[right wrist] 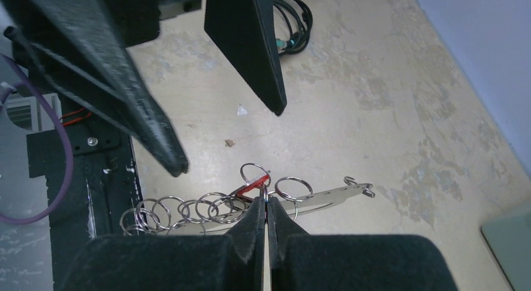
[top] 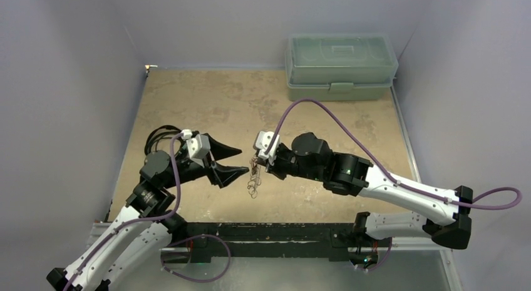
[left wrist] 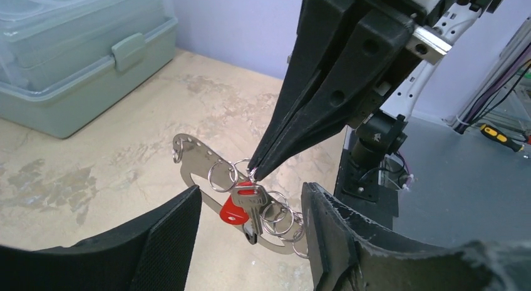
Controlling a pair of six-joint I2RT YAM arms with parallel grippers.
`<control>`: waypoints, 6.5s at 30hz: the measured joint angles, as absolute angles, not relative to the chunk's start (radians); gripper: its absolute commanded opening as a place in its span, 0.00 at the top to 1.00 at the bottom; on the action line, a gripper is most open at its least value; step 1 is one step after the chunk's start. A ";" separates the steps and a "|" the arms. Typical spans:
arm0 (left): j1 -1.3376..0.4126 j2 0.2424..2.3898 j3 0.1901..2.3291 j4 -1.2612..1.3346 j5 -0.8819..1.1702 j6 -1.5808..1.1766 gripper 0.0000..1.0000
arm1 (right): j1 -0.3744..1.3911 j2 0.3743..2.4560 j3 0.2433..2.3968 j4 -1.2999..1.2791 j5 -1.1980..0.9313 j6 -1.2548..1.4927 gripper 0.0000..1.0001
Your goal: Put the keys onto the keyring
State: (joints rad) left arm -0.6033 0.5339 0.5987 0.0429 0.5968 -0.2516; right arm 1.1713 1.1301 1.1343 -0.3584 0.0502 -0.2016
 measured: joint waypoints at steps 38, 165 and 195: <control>-0.604 0.662 0.613 0.036 0.628 -0.358 1.00 | 1.173 1.032 0.970 -0.172 -0.018 -0.306 1.00; -0.671 0.583 0.525 0.221 0.754 -0.190 1.00 | 1.099 1.034 1.047 -0.238 -0.317 -0.187 1.00; -0.671 0.538 0.525 0.134 0.770 -0.111 1.00 | 1.100 1.068 1.118 -0.298 -0.334 -0.225 0.65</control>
State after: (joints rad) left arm -0.6712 0.5385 0.5255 0.1345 0.7704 -0.1112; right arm 1.1004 1.0679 1.1175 -0.2977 -0.3336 -0.2253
